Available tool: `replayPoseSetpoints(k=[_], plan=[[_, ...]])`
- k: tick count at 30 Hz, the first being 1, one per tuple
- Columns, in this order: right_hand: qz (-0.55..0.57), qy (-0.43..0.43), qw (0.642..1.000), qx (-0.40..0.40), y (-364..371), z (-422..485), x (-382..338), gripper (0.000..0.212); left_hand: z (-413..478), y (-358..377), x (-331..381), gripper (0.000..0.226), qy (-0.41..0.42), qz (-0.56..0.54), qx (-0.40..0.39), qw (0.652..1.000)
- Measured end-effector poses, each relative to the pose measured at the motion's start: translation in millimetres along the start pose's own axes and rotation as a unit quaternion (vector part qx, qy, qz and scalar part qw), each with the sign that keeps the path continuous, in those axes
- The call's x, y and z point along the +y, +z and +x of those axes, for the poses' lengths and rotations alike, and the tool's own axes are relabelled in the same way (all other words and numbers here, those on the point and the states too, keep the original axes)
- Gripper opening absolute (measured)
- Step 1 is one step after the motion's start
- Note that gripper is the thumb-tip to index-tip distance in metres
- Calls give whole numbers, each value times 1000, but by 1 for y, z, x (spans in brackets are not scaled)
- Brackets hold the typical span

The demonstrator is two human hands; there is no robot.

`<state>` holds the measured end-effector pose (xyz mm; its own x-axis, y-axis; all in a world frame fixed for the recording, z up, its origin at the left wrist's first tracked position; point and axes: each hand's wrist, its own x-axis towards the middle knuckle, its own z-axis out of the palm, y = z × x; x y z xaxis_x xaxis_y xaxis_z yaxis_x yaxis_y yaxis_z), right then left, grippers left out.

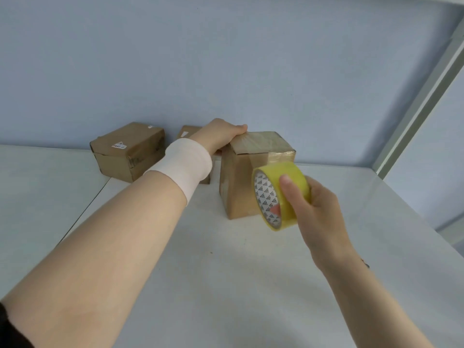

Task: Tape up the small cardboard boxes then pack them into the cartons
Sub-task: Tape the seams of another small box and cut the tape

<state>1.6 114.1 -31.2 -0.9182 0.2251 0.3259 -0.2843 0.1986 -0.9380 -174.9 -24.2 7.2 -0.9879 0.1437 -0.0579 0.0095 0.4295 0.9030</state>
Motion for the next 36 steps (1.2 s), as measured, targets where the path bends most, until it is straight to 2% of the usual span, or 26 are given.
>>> replayPoseSetpoints(k=[3, 6, 7, 9, 11, 12, 14, 16, 18, 20, 22, 25, 28, 30, 33, 36], plan=[[-25, 15, 1000, -11, 10, 2, 10, 19, -2, 3, 1, 36, 28, 2, 1, 1000], [-14, 20, 1000, -15, 14, 7, 12, 17, -15, 4, -1, 24, 169, 8, 66, 983], [-10, 19, 1000, -16, 12, 8, 13, 17, -22, 3, -5, 20, 217, 6, 66, 974], [-9, 17, 1000, -20, 10, 8, 14, 16, -39, 2, -19, 28, 288, 73, -5, 955], [-5, 23, 999, -28, 10, 9, 13, 14, -51, 1, -33, 45, 301, 176, -52, 936], [-1, 30, 999, -36, 10, 9, 10, 14, -54, 0, -34, 48, 307, 200, -33, 930], [26, 44, 997, -60, 8, 9, -1, 15, -59, -1, -27, 42, 331, 231, 17, 915], [76, 30, 992, -93, -1, 11, -19, 19, -65, -2, -15, 33, 347, 206, 15, 915], [129, -14, 983, -126, -13, 15, -41, 24, -74, -4, -7, 21, 302, 94, -22, 948], [138, -52, 978, -148, -21, 18, -56, 26, -80, -3, -2, 21, 224, 12, -21, 974], [125, -44, 982, -134, -21, 20, -53, 27, -80, 2, -4, 24, 171, 26, -13, 985], [116, 10, 988, -99, -12, 21, -35, 40, -79, 12, -17, 42, 119, 61, -8, 991], [48, 7, 996, -73, 3, 32, -20, 36, -65, 19, -32, 38, 117, 52, 63, 990], [33, 17, 997, -69, 16, 40, -11, 34, -56, 24, -41, 35, 83, -3, 81, 993], [-4, 31, 997, -77, 27, 46, 5, 30, -47, 31, -54, 29, 0, -121, 62, 991], [-23, 32, 996, -81, 26, 49, 10, 32, -40, 32, -57, 35, -36, -152, 55, 986]])
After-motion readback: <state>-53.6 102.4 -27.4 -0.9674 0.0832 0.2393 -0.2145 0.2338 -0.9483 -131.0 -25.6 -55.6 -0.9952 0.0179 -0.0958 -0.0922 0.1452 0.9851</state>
